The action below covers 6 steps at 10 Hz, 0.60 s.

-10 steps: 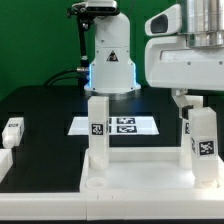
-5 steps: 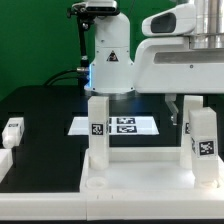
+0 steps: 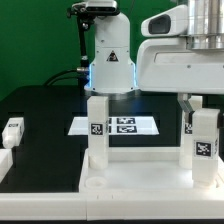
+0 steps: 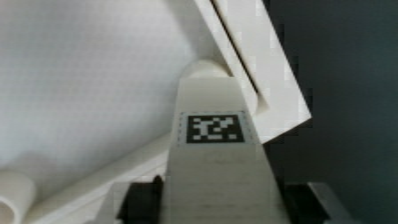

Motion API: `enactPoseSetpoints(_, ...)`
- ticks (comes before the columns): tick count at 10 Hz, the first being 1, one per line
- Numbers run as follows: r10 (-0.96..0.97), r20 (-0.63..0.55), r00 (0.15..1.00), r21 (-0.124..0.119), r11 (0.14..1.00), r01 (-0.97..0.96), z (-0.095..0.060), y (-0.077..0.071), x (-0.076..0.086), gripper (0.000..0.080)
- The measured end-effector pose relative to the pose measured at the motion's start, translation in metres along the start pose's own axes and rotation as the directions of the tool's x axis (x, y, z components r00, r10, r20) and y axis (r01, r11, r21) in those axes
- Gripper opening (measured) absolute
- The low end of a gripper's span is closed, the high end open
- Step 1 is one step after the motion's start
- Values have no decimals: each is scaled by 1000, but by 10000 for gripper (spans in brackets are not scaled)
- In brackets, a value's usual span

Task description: Assemble desk

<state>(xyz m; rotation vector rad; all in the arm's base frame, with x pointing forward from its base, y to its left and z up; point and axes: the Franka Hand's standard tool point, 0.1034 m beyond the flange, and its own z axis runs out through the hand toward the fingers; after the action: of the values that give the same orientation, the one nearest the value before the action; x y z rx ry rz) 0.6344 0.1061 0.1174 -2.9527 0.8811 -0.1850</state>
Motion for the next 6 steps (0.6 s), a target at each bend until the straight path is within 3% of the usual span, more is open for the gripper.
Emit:
enactPoseSetpoints(2,233,1,972,0,972,-233,1,-3,-3,285)
enactPoseSetpoints(3,404,6,915,2,915,-404,1,-5,-6,285)
enactPoseSetpoints(6,794,66,604,31,604,-797,3,-8,-8,285)
